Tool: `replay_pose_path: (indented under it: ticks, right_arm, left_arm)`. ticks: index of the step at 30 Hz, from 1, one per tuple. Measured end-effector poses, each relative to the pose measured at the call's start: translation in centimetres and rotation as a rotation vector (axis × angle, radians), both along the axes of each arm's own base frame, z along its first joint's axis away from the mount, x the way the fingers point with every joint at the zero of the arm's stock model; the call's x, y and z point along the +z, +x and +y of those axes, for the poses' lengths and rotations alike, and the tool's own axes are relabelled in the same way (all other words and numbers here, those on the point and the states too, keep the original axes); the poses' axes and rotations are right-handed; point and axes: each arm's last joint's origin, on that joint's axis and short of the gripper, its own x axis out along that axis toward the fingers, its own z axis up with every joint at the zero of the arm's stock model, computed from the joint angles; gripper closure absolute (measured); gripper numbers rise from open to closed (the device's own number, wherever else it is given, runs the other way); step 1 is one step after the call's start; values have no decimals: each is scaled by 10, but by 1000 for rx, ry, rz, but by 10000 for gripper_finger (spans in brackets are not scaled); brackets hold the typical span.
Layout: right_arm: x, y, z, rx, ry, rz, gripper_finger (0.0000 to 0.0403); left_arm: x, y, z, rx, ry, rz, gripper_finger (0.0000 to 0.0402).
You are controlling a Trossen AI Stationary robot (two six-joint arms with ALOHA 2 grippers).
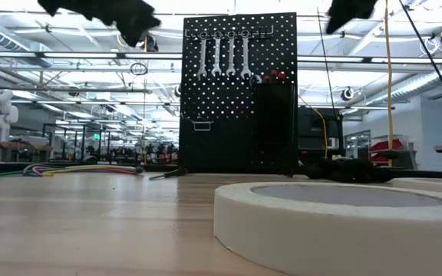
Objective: Hang tools onto peg board
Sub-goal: Put the black nut driver into the black bin on the peg board
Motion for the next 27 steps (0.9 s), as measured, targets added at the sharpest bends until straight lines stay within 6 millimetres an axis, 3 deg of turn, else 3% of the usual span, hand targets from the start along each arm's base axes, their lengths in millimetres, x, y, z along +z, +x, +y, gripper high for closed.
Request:
replay_pose_path:
  ticks: [6,11,15,19,23,27]
  right_arm:
    - [-22,-16,26,-118,100,73,227]
    - [-66,-31,41,-172,115,150,227]
    - [-97,-33,44,-178,141,125,227]
    - [-120,-17,45,-128,263,-58,227]
    - [-128,12,58,71,331,-266,227]
    - [-144,37,69,99,282,-213,227]
  left_arm:
    - [-32,5,-51,-174,-46,-130,263]
    - [-54,7,-79,-163,-62,-150,263]
    - [-61,9,-101,-130,-59,-120,263]
    - [-69,12,-125,-120,-27,-91,263]
    - [-77,19,-146,-113,-11,-105,263]
    - [-81,25,-161,-146,-29,-149,263]
